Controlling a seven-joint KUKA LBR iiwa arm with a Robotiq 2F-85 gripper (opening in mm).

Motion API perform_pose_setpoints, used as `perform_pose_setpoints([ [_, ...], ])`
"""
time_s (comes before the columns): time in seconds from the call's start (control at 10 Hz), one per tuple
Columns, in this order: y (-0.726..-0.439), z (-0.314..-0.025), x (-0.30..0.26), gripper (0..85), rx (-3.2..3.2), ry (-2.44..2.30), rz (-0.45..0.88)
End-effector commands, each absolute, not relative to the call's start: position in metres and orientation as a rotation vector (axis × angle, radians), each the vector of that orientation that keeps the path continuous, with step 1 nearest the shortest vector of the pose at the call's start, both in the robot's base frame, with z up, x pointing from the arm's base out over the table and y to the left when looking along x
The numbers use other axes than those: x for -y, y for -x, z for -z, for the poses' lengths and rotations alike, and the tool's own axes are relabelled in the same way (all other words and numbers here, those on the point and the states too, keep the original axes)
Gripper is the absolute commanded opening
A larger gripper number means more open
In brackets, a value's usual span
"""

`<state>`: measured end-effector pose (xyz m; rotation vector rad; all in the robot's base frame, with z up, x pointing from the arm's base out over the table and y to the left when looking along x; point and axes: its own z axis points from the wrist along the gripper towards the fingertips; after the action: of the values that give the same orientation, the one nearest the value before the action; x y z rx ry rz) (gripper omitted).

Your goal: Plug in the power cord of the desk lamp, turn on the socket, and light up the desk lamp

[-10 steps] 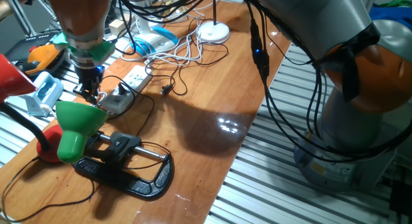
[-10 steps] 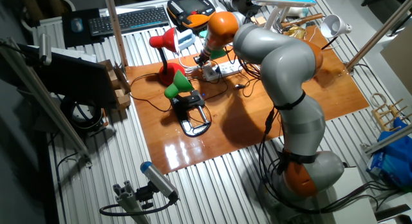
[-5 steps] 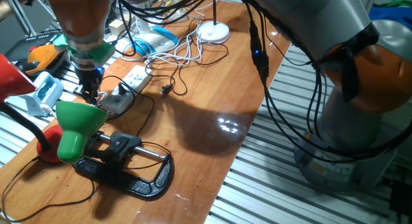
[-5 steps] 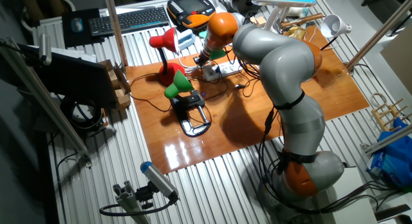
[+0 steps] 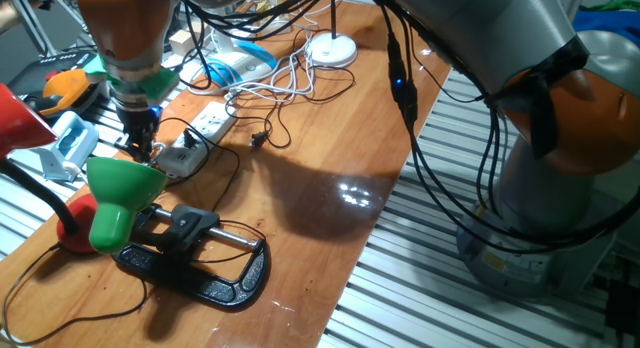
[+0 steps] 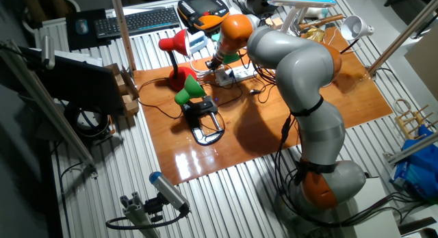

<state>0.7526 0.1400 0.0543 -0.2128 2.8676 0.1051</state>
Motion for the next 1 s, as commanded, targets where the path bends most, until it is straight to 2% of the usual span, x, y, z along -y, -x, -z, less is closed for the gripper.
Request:
perform_pose_setpoints([
  [0.0, -0.7527, -0.0542, -0.1399, 34.0, -2.867, 0.213, -0.105],
  [0.9, -0.7527, -0.0491, -0.1405, 34.0, -2.865, 0.221, -0.104],
])
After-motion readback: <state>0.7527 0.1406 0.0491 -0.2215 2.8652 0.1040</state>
